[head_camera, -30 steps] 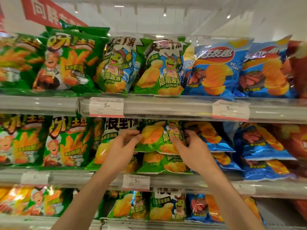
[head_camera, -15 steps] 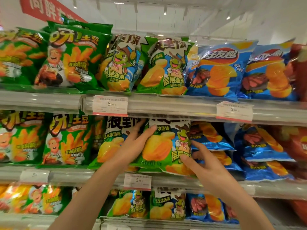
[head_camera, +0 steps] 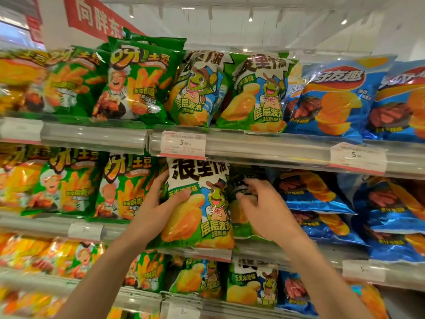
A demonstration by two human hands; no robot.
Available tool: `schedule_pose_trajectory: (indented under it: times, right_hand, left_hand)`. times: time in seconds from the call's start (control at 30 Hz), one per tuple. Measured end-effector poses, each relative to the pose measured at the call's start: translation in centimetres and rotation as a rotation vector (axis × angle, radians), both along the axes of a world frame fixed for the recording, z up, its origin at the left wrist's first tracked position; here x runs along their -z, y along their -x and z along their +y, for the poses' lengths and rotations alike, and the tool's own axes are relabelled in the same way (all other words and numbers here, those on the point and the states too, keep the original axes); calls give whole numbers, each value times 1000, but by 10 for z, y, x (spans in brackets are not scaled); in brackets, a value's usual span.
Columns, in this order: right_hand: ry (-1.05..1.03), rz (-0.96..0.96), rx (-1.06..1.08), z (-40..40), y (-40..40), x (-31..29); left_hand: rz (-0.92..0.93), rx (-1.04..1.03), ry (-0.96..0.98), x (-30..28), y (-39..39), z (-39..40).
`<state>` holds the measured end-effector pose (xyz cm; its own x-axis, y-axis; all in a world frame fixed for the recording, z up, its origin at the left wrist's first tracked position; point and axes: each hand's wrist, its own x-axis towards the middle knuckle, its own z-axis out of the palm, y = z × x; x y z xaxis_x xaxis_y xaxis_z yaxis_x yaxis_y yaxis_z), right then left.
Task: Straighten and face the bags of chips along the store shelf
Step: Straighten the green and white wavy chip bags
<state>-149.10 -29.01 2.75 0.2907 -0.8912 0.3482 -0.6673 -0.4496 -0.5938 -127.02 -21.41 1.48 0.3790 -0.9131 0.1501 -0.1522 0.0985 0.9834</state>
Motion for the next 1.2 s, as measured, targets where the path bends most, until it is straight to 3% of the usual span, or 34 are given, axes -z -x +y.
schedule_pose_trajectory:
  times: [0.07,0.13,0.23,0.33,0.43,0.73,0.93,1.1,1.2]
  right_hand:
    - [67,176,96,-28,-13,2]
    - [-34,321,174,-51,-20,4]
    - [-218,396,235,-70,-17,8]
    - [-260,452,273,-78,-12,15]
    - [-255,406,282,-78,-13,16]
    - [-27,-7,373,-67,-17,26]
    - [127,-211,275,-66,-29,33]
    - [342,-80,343,-75,-42,31]
    - [363,44,405,-91,-40,35]
  left_hand:
    - [-1,-8,6,-1,-2,1]
    - [-8,-16,10,0,-6,1]
    - [-11,-24,3,2,-15,0]
    - [-4,-19,3,3,-19,0]
    - [-6,-25,-4,4,-21,-1]
    - [-11,12,-1,4,-27,-3]
    - [-12,23,-28,-2,-34,0]
    - [-3,5,-8,-4,-36,0]
    - [-56,13,-31,-4,-34,1]
